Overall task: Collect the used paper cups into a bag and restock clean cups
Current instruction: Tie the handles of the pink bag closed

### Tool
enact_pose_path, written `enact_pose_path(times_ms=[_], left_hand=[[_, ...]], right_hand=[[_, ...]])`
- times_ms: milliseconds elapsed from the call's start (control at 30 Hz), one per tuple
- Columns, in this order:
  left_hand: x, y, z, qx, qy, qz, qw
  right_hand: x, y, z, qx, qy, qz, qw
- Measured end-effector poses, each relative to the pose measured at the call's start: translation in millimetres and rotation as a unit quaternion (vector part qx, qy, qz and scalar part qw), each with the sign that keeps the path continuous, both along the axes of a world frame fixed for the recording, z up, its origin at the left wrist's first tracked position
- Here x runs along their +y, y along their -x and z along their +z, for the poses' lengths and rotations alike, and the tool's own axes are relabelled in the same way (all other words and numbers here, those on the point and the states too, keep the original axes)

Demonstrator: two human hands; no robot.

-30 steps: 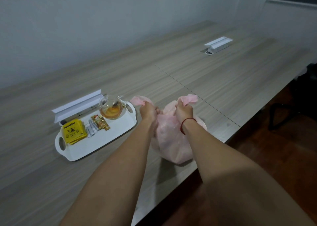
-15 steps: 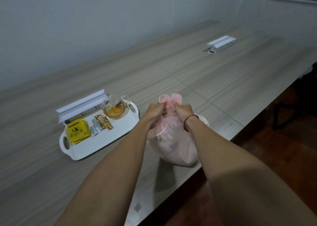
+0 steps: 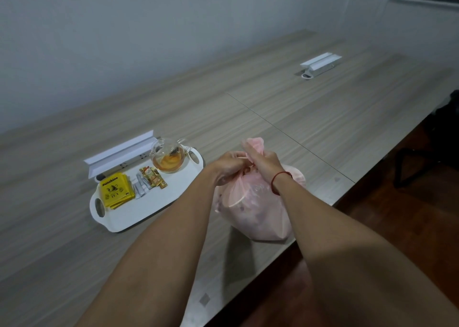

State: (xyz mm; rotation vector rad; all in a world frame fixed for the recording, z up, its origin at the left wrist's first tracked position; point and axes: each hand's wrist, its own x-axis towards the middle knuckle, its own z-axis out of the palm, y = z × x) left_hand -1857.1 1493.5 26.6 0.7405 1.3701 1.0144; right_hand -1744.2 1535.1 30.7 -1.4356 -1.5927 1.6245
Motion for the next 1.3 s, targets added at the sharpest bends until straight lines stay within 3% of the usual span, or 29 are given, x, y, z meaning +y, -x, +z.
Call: enact_pose_path(times_ms=[167,233,400,500,600,767,967,1100,1167,1300], left_hand=[[-9.3,0.3,0.9,-0.115,0.014,0.030,0.993],[-10.3,1.0,0.3,-0.124,0.024,0.026,0.992],[-6.9,-0.4,-8.0,-0.036,0.004,0.060,0.998],[-4.3,-5.7,-9.9,-0.003,-0.009,0.102,0.995],[-6.0,-9.6,-10.7,-0.081,-0.011,0.130,0.988],[-11.7,-1.7,-7.6,-0.226,0.005,0.133,0.965],[-18.8,4.4,1.6,-0.244,0.029,0.075,0.966],[-17.6,3.4,2.0,-0.281,0.046,0.101,0.953],[-15.8,0.4,-0.2,-0.279,0.052,0.122,0.951],[-17.2,-1.4,-0.7,-0.184,0.031,0.114,0.976]], right_hand=[[-1.2,1.8,-4.3,-0.029,-0.055,-0.017,0.998],[-5.0,2.5,-4.8,-0.030,-0.060,-0.007,0.998],[-10.7,3.2,-7.3,0.008,-0.003,-0.009,1.000],[-15.6,0.0,-11.0,0.004,-0.052,0.003,0.999],[-10.0,1.6,-15.3,-0.026,-0.125,-0.033,0.991],[-6.5,7.9,-14.9,-0.029,-0.115,-0.098,0.988],[-7.4,10.8,-10.5,0.021,-0.070,-0.193,0.978],[-8.6,18.9,-17.1,0.062,-0.037,-0.215,0.974],[-12.4,20.8,-16.5,0.064,-0.029,-0.206,0.976],[-19.7,17.2,-1.9,0.044,-0.058,-0.182,0.981]])
